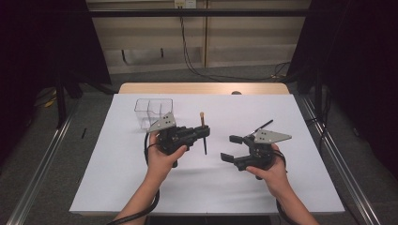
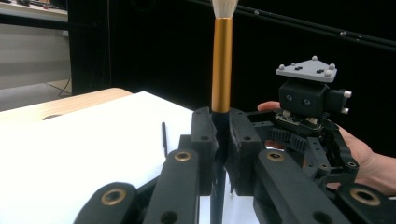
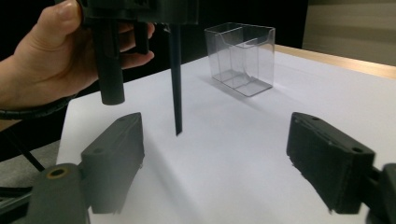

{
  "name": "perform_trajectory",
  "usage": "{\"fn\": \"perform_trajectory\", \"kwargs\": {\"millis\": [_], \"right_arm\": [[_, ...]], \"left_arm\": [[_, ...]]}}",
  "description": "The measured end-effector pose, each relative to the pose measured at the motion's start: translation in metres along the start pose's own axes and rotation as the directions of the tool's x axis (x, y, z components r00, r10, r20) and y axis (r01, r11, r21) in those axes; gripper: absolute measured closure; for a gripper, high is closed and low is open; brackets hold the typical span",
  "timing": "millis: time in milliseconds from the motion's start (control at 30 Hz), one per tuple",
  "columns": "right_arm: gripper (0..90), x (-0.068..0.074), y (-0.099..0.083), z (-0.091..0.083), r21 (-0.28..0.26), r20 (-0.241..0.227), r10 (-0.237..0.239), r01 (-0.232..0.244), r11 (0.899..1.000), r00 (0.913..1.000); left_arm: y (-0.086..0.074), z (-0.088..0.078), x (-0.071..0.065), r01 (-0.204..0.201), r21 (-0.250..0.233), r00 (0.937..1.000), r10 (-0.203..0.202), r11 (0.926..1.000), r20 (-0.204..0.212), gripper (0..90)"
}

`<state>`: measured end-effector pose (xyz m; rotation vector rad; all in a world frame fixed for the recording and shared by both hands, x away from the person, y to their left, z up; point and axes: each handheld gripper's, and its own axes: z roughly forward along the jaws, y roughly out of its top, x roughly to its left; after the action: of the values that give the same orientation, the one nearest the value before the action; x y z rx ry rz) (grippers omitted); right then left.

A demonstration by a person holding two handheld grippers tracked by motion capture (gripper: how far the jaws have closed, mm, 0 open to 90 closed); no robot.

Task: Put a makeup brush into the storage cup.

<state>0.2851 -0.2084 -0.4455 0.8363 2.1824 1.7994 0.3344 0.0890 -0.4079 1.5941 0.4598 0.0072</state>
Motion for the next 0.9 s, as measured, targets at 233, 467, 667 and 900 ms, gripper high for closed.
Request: {"fn": "perform_trajectory", "kwargs": {"millis": [233, 467, 667, 900], "right_arm": [[12.6, -0.005, -0.006, -0.012, 0.017, 0.036, -0.022, 0.022, 1.000, 0.9991], [9.6, -0.009, -0.011, -0.023, 0.016, 0.051, -0.024, 0.024, 1.000, 0.9984], [8.5, -0.013, -0.014, -0.035, 0.015, 0.075, -0.023, 0.022, 1.000, 0.9969], [8.4, -0.016, -0.019, -0.047, 0.007, 0.094, -0.021, 0.021, 1.000, 0.9953]], "left_arm": [[0.000, -0.001, 0.001, -0.005, 0.008, 1.0000, 0.005, 1.0000, -0.008, 82.7], [-0.001, -0.001, 0.002, -0.005, 0.006, 1.0000, 0.005, 1.0000, -0.007, 82.8], [-0.001, -0.002, 0.002, -0.006, 0.009, 0.9998, 0.006, 0.9999, -0.017, 82.8], [0.000, -0.005, 0.005, -0.008, 0.009, 0.9995, 0.008, 0.9999, -0.030, 82.9]]}}
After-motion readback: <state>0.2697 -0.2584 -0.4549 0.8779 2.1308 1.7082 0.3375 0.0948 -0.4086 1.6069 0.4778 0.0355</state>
